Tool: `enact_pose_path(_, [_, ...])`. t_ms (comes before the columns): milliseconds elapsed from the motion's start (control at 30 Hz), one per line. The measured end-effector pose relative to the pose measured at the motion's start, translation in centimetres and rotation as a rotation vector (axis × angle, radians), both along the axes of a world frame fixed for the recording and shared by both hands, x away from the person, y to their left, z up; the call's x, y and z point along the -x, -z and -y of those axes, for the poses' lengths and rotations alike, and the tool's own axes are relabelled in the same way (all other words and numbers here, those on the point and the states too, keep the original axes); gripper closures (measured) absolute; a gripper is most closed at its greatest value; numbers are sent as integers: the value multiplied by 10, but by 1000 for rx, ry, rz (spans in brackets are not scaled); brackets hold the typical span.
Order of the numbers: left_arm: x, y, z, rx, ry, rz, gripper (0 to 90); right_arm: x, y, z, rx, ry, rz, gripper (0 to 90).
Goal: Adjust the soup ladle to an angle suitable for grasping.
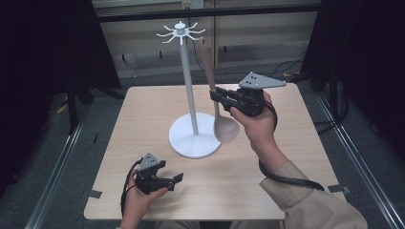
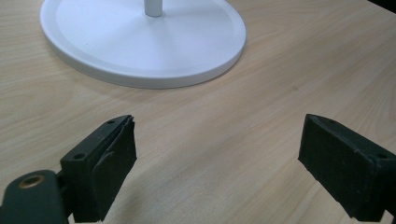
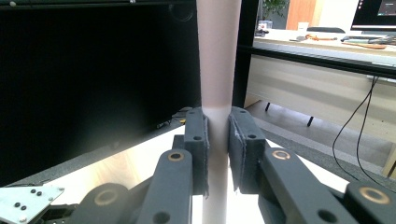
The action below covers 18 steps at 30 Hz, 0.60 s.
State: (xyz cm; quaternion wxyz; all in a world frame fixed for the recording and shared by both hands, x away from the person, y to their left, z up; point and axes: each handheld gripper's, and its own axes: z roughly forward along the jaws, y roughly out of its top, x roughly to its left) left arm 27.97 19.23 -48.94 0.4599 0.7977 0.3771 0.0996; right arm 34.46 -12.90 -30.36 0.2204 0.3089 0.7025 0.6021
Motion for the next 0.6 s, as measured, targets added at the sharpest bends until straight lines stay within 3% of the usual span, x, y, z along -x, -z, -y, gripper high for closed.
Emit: enact_pose_path(600, [0,0,0,-1,-4,0,110,-9,1,-8,0,16,-9,787])
